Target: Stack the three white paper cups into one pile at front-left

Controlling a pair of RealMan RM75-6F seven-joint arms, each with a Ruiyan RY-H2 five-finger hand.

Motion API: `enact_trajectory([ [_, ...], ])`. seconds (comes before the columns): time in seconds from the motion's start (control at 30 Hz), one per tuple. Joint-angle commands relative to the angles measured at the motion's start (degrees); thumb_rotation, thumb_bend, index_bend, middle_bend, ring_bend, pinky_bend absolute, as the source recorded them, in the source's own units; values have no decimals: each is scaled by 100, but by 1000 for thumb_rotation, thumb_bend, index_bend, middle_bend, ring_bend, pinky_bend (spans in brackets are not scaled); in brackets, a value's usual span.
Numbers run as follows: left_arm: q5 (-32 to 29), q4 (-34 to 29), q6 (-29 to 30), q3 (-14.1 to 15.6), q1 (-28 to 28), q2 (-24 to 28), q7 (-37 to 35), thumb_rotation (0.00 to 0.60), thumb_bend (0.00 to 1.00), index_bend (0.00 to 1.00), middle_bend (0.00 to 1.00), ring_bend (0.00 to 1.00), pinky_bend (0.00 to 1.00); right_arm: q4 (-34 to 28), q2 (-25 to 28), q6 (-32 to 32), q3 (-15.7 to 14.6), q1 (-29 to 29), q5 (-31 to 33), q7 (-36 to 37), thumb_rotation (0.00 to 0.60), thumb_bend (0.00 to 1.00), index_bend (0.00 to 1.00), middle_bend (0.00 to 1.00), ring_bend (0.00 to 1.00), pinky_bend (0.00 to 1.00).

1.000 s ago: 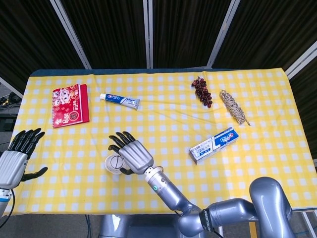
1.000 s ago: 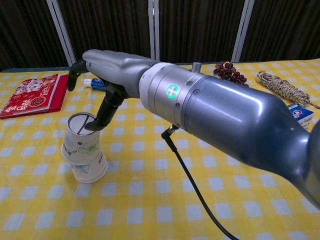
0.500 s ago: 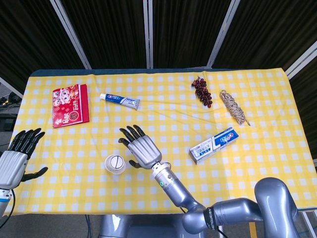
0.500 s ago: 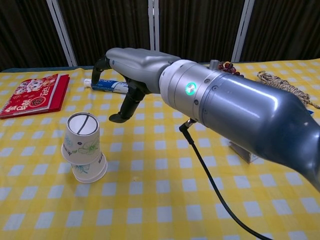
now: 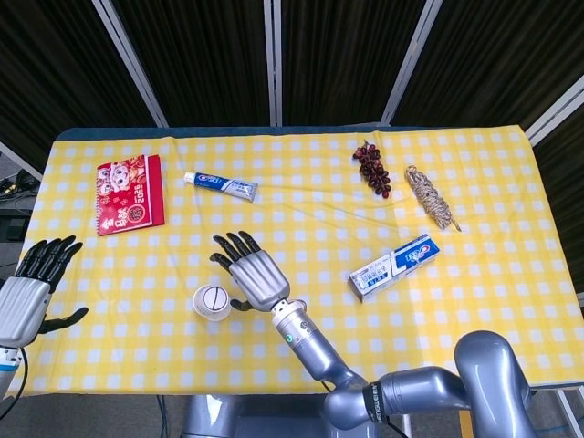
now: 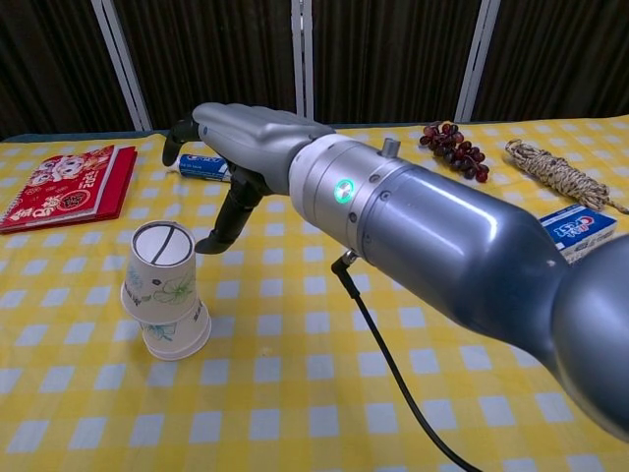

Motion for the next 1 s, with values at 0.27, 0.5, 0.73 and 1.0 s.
enact_trajectory([
  [0.27,-19,27,-23,-5,-12,14,-75,600,160,0,0,0,0,223,-303,56,169,100,-166,-22,600,65,241,47,0,53],
  [0.5,-5,26,-45,10,-19,12,-81,600,159,0,0,0,0,244,-323,71,160,58,-100,-177,600,63,240,41,0,53],
  [0.73,-3,4,-47,10,-23,16,-75,600,159,0,0,0,0,386,-468,24,252,79,-115,-76,600,62,240,41,0,53],
  [1.0,-1,49,-57,12,-32,17,-157,600,160,0,0,0,0,457,-536,125,313,98,-274,-168,600,62,240,41,0,53],
])
